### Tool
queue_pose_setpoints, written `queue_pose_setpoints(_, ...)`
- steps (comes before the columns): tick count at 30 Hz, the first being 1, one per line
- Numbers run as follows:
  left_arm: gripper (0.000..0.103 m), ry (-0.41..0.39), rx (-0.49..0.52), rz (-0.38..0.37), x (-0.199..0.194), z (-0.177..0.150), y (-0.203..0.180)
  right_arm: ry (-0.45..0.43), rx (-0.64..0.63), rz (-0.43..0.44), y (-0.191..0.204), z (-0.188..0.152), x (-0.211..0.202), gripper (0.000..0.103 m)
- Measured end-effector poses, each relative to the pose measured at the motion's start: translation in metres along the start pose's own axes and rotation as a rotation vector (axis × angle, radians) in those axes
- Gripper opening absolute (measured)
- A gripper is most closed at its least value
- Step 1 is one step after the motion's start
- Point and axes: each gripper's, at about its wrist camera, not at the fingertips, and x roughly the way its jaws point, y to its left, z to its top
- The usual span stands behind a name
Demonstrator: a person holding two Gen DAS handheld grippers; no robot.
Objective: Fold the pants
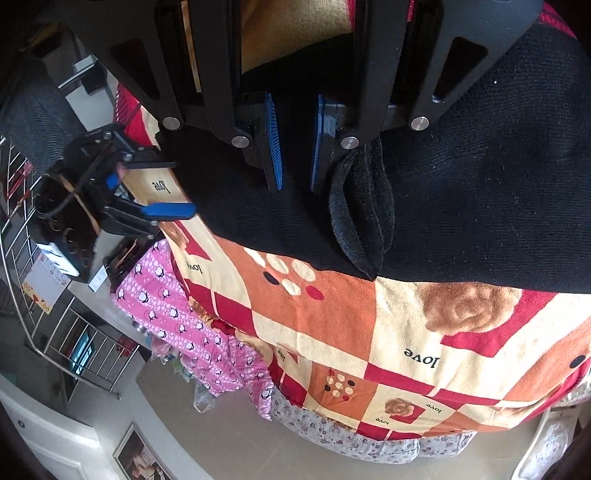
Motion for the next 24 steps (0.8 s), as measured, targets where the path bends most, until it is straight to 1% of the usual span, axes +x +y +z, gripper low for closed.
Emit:
queue_pose_setpoints(1,0.015,0.0,-0.002,-0.004,-0.001,-0.001,0.001,0.013,0.013,0.009,-0.004,0.0,0.008,0.051)
queue_pose_setpoints(3,0.015,-0.001,-0.004,-0.008,-0.001,-0.001,0.002,0.061,0.032,0.043,-0.006,-0.003,0.025,0.055)
queue_pose_setpoints(4,0.015,-0.002,-0.006,-0.01,-0.001,-0.001,0.002,0.054,0.05,0.059,-0.011,-0.003,0.027,0.056)
queue_pose_setpoints(5,0.015,-0.003,-0.009,-0.012,-0.001,-0.001,0.003,0.06,0.084,0.088,-0.017,-0.003,0.029,0.057)
queue_pose_setpoints(6,0.015,-0.003,-0.012,-0.015,-0.001,-0.001,0.003,0.068,0.098,0.098,-0.019,-0.003,0.03,0.057)
queue_pose_setpoints(12,0.015,-0.002,-0.041,-0.044,-0.002,-0.001,0.008,0.077,0.137,0.097,-0.017,-0.001,0.028,0.057)
queue_pose_setpoints(15,0.015,0.0,-0.056,-0.061,-0.004,-0.001,0.011,0.119,0.128,0.091,-0.014,0.012,0.022,0.057)
queue_pose_setpoints(16,0.015,0.0,-0.062,-0.067,-0.004,-0.001,0.011,0.107,0.124,0.077,-0.013,0.018,0.018,0.057)
queue_pose_setpoints(18,0.015,-0.004,-0.074,-0.075,-0.005,-0.001,0.013,0.019,0.128,0.062,-0.009,0.032,0.009,0.057)
queue_pose_setpoints(19,0.015,-0.005,-0.076,-0.075,-0.005,-0.001,0.013,-0.004,0.128,0.066,-0.006,0.037,0.008,0.057)
queue_pose_setpoints(20,0.015,-0.006,-0.075,-0.074,-0.005,-0.001,0.012,-0.001,0.121,0.064,-0.003,0.042,0.014,0.057)
queue_pose_setpoints(22,0.015,-0.014,-0.073,-0.07,-0.008,-0.002,0.011,0.052,0.103,0.04,0.002,0.044,0.034,0.057)
queue_pose_setpoints(23,0.015,-0.019,-0.074,-0.069,-0.009,-0.002,0.012,0.107,0.107,0.032,0.003,0.041,0.05,0.057)
queue_pose_setpoints(24,0.015,-0.023,-0.078,-0.072,-0.011,-0.002,0.013,0.124,0.12,0.026,0.003,0.037,0.059,0.06)
